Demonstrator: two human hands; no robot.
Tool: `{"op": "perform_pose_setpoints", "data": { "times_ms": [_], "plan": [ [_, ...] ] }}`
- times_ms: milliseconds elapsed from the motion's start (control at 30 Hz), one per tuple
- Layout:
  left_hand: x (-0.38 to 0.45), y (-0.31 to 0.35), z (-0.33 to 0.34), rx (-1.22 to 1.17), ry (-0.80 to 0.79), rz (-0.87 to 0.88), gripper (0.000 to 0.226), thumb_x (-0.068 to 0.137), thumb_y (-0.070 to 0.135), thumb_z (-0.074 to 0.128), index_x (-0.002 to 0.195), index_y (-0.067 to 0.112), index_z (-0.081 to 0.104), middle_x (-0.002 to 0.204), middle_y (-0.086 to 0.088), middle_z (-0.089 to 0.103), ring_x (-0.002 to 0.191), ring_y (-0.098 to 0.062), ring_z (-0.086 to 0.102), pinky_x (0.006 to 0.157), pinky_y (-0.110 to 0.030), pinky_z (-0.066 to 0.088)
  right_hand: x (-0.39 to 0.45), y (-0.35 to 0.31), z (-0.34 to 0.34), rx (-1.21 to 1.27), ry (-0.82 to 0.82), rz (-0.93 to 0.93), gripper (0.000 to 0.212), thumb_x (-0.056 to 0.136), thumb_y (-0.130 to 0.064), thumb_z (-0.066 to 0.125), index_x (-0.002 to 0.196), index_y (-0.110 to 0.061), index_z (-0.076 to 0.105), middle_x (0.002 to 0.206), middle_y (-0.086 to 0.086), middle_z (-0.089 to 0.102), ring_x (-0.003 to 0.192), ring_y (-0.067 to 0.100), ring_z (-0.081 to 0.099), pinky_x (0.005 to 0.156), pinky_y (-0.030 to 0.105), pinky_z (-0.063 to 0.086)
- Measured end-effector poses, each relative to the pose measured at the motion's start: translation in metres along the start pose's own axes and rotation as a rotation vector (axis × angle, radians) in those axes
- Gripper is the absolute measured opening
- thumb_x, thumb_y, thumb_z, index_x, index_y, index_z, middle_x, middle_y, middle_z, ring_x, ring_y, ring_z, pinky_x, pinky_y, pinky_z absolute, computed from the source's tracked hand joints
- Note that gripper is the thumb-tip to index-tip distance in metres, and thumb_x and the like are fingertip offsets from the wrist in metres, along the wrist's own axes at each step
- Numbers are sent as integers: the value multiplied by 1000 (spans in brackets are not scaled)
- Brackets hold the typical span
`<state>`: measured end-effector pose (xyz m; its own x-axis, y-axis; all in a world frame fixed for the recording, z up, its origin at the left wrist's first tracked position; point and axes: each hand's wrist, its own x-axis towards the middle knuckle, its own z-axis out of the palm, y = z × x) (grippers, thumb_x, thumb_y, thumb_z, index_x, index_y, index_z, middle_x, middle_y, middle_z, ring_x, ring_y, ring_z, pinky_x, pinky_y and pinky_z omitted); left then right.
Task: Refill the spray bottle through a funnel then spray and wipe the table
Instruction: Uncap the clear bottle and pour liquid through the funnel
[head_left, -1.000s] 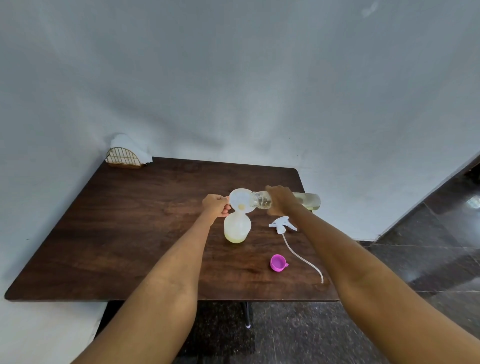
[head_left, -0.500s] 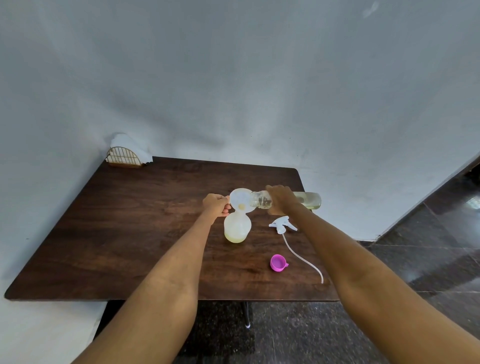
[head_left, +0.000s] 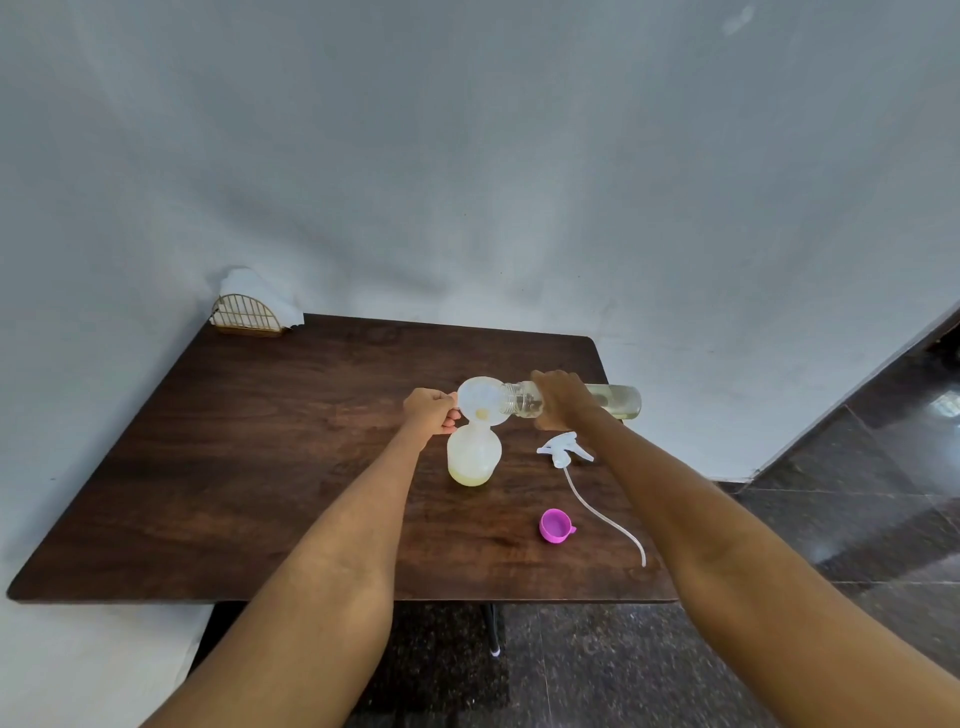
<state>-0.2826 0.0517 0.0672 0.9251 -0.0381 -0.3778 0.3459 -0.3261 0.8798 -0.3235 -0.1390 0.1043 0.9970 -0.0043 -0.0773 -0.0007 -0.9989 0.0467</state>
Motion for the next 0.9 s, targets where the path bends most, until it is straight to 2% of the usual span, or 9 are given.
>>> {"op": "perform_pose_setpoints", "data": {
  "times_ms": [433, 567, 700, 900],
  "plan": [
    [1, 2, 0, 1, 1, 1, 20, 91, 15, 59, 99, -3, 66, 67, -5, 58, 60, -12, 56, 81, -33, 56, 1, -1, -3, -20, -9, -5, 44, 75, -22, 68, 112, -6, 51, 109, 12, 65, 101, 31, 61, 86, 39, 46],
    [0, 2, 0, 6, 0, 5, 21, 91, 15, 58, 100, -2, 66, 75, -9, 61, 60, -12, 57, 81, -34, 56, 1, -1, -2, -22, -2, -3, 44, 74, -22, 69, 111, -6, 51, 108, 12, 66, 99, 32, 62, 85, 39, 46],
    [0, 0, -1, 3, -1, 5, 21, 92, 15, 58, 100, -3, 66, 68, -5, 59, 59, -12, 56, 79, -33, 56, 2, -1, -2, -22, 3, -4, 43, 74, -22, 69, 110, -6, 51, 107, 12, 66, 98, 32, 62, 84, 37, 46],
    [0, 2, -1, 14, 0, 18, 22, 92, 15, 58, 101, -3, 66, 83, -12, 62, 60, -11, 56, 82, -34, 56, 1, -2, -1, -21, -4, -10, 44, 76, -23, 69, 112, -6, 52, 108, 11, 66, 99, 30, 63, 86, 37, 47]
  ]
}}
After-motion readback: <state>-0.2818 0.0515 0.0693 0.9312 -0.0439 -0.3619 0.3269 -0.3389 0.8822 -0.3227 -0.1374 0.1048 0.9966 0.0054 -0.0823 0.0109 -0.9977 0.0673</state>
